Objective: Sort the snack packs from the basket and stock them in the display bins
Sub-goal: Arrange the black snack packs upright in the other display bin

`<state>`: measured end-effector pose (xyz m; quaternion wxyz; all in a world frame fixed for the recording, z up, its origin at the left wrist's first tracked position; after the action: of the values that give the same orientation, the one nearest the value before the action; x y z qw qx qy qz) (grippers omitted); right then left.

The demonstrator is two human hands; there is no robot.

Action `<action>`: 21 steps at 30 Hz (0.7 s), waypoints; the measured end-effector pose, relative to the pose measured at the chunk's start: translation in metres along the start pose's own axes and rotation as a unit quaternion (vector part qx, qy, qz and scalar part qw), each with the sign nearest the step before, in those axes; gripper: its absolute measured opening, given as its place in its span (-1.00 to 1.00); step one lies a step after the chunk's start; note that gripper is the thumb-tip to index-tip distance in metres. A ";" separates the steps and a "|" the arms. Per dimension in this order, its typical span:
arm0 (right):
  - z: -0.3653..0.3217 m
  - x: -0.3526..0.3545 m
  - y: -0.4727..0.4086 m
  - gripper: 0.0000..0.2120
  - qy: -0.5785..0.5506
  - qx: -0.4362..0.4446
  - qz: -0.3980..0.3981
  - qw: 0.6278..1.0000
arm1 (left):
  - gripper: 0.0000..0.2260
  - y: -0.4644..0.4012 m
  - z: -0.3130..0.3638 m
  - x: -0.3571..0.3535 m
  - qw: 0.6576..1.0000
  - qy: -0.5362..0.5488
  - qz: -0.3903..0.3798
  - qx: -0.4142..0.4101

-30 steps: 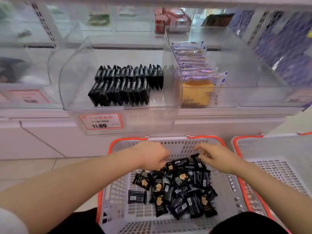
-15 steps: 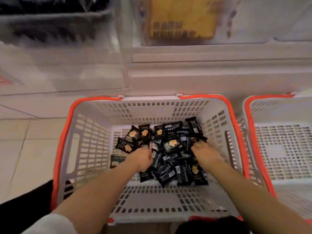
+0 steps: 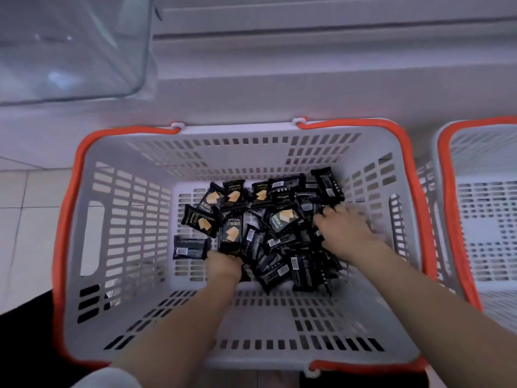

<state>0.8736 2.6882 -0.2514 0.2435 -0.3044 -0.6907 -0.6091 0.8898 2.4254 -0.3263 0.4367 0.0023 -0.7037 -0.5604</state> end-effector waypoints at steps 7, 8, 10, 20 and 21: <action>-0.026 -0.022 0.022 -0.83 -0.658 -0.070 -0.065 0.747 | -0.66 0.003 -0.013 -0.025 0.998 0.058 -0.029 0.026; -0.027 -0.032 0.022 -0.78 -0.718 -0.101 -0.062 0.686 | -0.65 0.003 -0.013 -0.026 0.998 0.052 -0.041 0.017; -0.025 -0.053 0.019 -0.60 -0.807 -0.182 -0.039 0.560 | -0.61 0.004 -0.008 -0.030 0.996 0.033 -0.081 -0.015; -0.021 -0.057 0.028 -0.84 -0.890 -0.175 0.035 0.420 | -0.78 0.038 0.049 0.003 0.943 0.051 -0.202 -0.258; -0.015 -0.054 0.029 -0.83 -0.878 -0.173 0.056 0.442 | -0.81 0.042 0.055 0.008 0.939 0.070 -0.203 -0.270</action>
<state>0.9319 2.6691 -0.2675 -0.5177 -0.7504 -0.3965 -0.1078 0.8715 2.4800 -0.2876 0.3457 0.0659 -0.4780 -0.8048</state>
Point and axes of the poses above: each hand's wrist, its own y-axis away from the middle knuckle, its own x-axis out of the back of the hand, z = x × y, the point moved 10 cm from there along -y, towards the middle knuckle, and after that the axes turned 11 degrees about -y, right-handed, at the moved point
